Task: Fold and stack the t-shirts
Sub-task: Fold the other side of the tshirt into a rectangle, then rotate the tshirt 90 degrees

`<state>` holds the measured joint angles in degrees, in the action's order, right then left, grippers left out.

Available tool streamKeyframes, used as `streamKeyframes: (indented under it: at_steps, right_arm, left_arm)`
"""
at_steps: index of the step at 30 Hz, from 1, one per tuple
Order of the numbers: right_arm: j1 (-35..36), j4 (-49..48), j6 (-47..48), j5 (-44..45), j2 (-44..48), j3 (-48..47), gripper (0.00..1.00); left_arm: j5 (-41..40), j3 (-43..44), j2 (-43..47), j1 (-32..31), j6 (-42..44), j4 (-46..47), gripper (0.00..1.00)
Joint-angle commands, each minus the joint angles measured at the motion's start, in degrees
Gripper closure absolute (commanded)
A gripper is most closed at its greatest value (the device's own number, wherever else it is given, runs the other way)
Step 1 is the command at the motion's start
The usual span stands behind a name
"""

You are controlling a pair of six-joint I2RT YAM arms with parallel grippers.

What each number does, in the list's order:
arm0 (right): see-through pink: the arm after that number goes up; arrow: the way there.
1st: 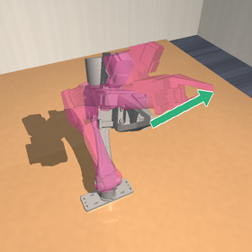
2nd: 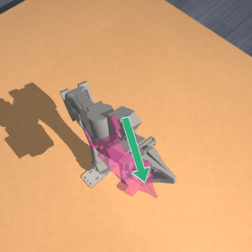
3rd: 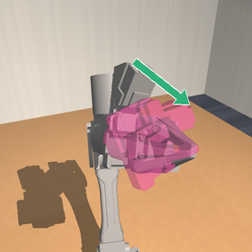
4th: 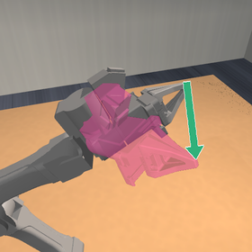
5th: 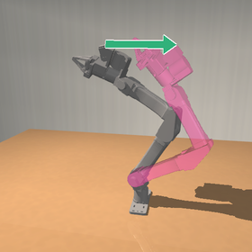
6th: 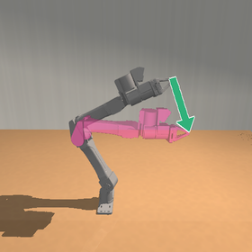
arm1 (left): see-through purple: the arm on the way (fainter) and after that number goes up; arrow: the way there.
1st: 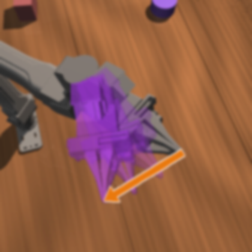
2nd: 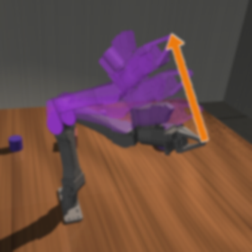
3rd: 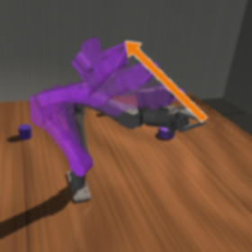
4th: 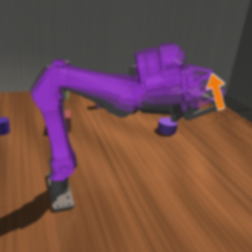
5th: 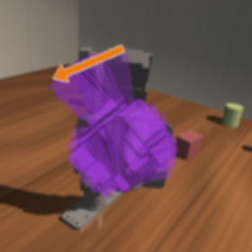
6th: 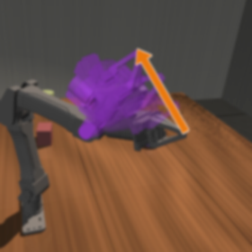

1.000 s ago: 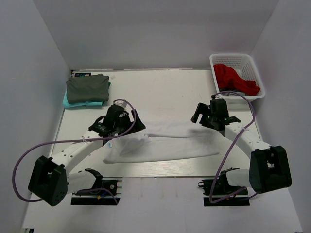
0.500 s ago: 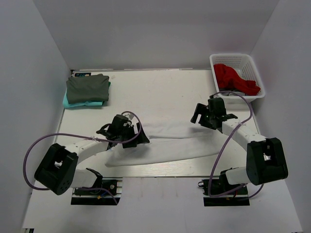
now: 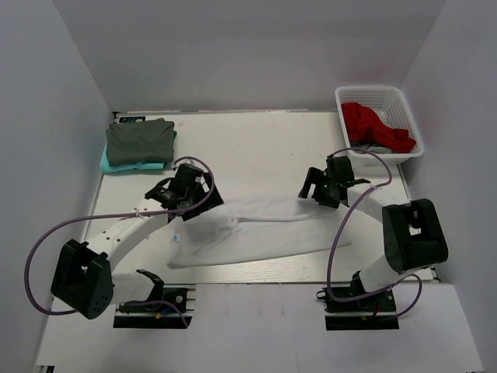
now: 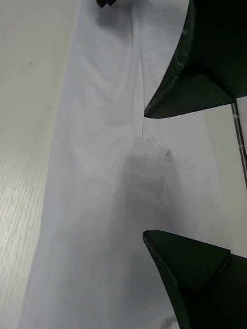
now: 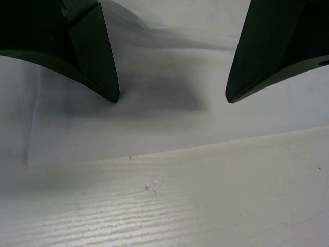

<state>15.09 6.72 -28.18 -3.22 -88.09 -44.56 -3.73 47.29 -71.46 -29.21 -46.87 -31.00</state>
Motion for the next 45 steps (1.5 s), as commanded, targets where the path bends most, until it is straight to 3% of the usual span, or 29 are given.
streamKeyframes:
  at_steps: [1, 7, 13, 18, 19, 21, 22, 24, 25, 26, 27, 28, 29, 32, 36, 39, 45]
  right_arm:
    - [0.11, -0.22, -0.73, -1.70, -1.90, 0.08, 0.10]
    - [0.38, -0.31, -1.78, -0.47, 1.78, 5.00, 0.10]
    - [1.52, 1.45, -1.79, -2.39, 9.16, 10.79, 0.10]
    - [5.11, 1.19, -5.12, -10.38, 17.06, 19.50, 0.10]
    - [6.43, 1.28, -7.04, -10.83, 19.17, 20.38, 0.10]
    - [8.89, 1.45, -10.30, -13.02, 21.02, 23.19, 0.10]
    - [10.73, 2.50, -11.01, -13.56, 23.30, 23.55, 0.10]
    - [14.25, 3.47, -13.81, -14.26, 24.28, 24.16, 0.10]
    - [17.74, 3.74, -14.35, -13.83, 25.42, 23.99, 0.10]
    - [18.82, 3.39, -14.62, -13.04, 25.60, 24.08, 0.10]
    - [19.88, 3.21, -14.01, -13.91, 24.91, 23.82, 0.10]
    - [22.24, 0.43, -13.57, -14.96, 23.16, 23.73, 0.10]
    - [22.87, -0.30, -12.08, -18.80, 22.01, 23.12, 0.10]
    - [27.08, -0.48, -11.63, -18.66, 17.53, 21.71, 0.10]
    - [31.04, 1.27, -11.46, -16.38, 18.22, 18.99, 0.10]
    - [32.80, 3.38, -11.19, -13.49, 18.75, 16.35, 0.10]
    - [33.25, 6.72, -9.53, -8.04, 21.55, 11.87, 0.10]
  left_arm:
    - [-6.03, -1.57, -2.18, 0.21, -5.68, -8.03, 0.00]
    - [-2.96, -3.35, -12.98, 2.05, -6.04, 0.67, 0.00]
    - [-5.41, 13.16, -33.54, 3.98, -1.13, -0.02, 0.00]
    - [-1.72, 41.34, -53.22, 4.69, 9.15, -2.64, 0.00]
    - [-0.85, 53.05, -61.26, 4.69, 11.95, -3.44, 0.00]
    - [0.38, 67.34, -70.09, 4.69, 13.91, -8.60, 0.00]
    - [1.34, 81.33, -74.39, 4.69, 15.91, -9.59, 0.00]
    - [5.38, 92.32, -84.61, 4.69, 16.63, -9.60, 0.00]
    - [6.79, 93.85, -85.85, 4.69, 16.64, -2.21, 0.00]
    - [11.50, 90.82, -85.86, 4.69, 15.77, 4.22, 0.00]
    - [13.20, 84.09, -84.64, 4.69, 14.37, 16.73, 0.00]
    - [16.79, 83.15, -84.63, 4.69, 10.44, 20.51, 0.00]
    - [18.13, 87.75, -88.72, 4.69, 8.83, 21.33, 0.00]
    - [19.81, 97.45, -94.64, 4.69, 5.48, 19.40, 0.00]
    - [14.11, 88.44, -90.09, 4.69, 4.77, 27.65, 0.00]
    - [13.21, 93.59, -90.69, 4.69, 6.00, 25.83, 0.00]
    - [14.27, 92.36, -82.97, 4.69, 10.56, 28.72, 0.00]
